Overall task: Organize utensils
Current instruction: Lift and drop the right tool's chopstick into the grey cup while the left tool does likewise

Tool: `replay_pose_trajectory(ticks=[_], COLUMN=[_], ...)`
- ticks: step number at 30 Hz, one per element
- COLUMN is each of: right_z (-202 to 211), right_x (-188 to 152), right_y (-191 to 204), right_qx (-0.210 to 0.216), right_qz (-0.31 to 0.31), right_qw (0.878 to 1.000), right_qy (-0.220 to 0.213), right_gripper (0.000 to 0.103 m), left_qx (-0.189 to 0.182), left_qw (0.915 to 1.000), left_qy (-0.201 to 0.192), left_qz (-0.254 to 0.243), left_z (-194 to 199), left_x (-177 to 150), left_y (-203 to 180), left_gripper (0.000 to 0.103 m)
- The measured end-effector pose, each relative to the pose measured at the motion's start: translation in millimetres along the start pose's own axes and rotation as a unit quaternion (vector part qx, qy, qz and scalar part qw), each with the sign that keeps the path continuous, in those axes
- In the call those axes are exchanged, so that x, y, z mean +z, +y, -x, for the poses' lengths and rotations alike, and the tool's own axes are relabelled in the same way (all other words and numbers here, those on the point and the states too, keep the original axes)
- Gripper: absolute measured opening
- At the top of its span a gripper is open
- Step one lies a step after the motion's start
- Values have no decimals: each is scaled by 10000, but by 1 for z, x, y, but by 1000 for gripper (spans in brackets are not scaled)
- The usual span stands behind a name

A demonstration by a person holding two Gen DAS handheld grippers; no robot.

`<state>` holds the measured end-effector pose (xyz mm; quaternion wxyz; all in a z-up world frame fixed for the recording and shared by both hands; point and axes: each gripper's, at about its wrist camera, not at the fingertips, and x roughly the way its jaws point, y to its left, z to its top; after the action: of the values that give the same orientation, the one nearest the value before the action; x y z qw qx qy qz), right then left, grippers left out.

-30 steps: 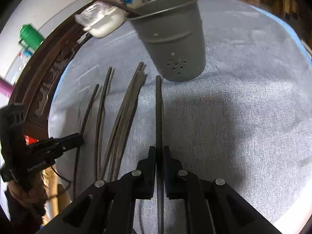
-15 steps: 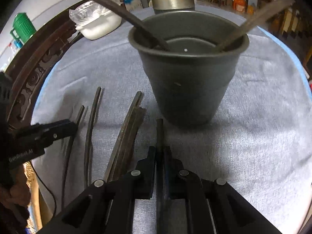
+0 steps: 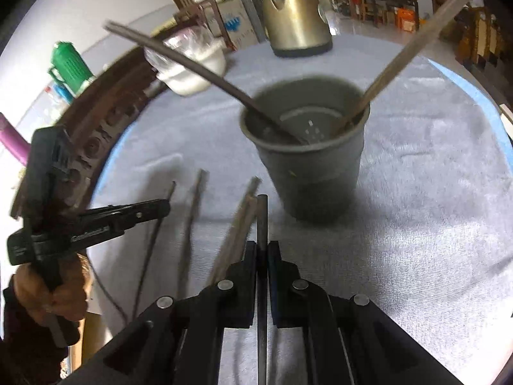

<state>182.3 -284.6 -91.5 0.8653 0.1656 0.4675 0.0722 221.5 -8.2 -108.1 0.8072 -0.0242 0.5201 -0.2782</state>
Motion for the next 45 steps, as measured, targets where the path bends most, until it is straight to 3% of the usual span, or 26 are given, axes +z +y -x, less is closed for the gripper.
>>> replay_pose_trajectory(ticks=[8, 15, 23, 29, 32, 37, 41, 42, 45], right_z=[55, 94, 128, 159, 177, 193, 191, 185, 166], right_x=[4, 16, 30, 41, 48, 55, 60, 62, 69], right_y=[19, 24, 29, 28, 29, 34, 41, 43, 41], right_qx=[512, 777, 797, 510, 257, -162, -615, -752, -751], right_qz=[326, 288, 269, 253, 240, 253, 345, 413, 392], right_qw=[9934, 9787, 9631, 9426, 9259, 8935, 8700, 8687, 8824], right_qy=[-971, -1876, -2556, -3290, -3762, -4481, -4880, -4879, -4628], right_gripper=[7, 7, 7, 7, 7, 7, 7, 7, 7], left_qx=[-144, -350, -554, -678, -768, -801, -632, -624, -529], left_qw=[9956, 9800, 9710, 9608, 9531, 9329, 9223, 9209, 9231], left_qy=[-884, -1893, -2258, -2623, -2869, -3443, -3735, -3772, -3737], left_qz=[-284, -507, -548, -579, -584, -685, -761, -757, -739], left_z=[74, 133, 156, 171, 181, 194, 186, 182, 162], left_x=[1, 8, 14, 25, 33, 47, 58, 61, 66], left_y=[-33, -64, -85, -100, -110, -129, -143, -142, -146], left_gripper=[5, 6, 6, 6, 6, 6, 6, 6, 6])
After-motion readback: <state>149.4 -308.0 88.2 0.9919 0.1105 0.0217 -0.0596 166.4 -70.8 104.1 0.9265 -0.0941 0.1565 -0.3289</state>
